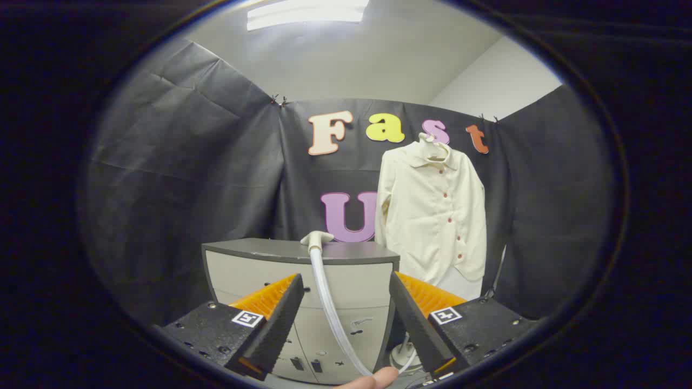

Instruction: Iron the clothes twice with a garment steamer, once on the left side and once on the right side.

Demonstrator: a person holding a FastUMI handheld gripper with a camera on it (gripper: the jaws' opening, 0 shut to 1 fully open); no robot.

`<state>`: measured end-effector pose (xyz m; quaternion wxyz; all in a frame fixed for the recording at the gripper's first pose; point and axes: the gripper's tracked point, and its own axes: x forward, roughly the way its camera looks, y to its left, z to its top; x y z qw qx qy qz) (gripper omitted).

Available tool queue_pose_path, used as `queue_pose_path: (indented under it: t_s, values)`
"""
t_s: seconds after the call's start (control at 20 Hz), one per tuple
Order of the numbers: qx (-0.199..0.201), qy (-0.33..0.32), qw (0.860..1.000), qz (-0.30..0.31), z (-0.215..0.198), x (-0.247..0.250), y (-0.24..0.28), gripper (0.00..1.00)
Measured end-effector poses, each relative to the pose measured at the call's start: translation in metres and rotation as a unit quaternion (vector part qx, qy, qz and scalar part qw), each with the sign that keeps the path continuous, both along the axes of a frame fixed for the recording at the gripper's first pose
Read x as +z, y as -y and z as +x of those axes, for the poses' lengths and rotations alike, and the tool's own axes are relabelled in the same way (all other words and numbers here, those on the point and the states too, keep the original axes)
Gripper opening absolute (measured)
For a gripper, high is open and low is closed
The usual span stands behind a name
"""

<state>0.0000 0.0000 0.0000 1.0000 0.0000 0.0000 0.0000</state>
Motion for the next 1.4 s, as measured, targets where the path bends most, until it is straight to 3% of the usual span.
queue_pose_path:
  t_s: [0.4,1.0,1.4]
  values:
    - [0.015,-0.017,1.000,-0.021,0.008,-0.015,-0.016,0.96]
    - [0.024,-0.029,0.999,0.000,0.021,-0.024,-0.022,0.96]
    - [0.027,-0.036,0.999,-0.003,0.057,-0.019,-0.030,0.96]
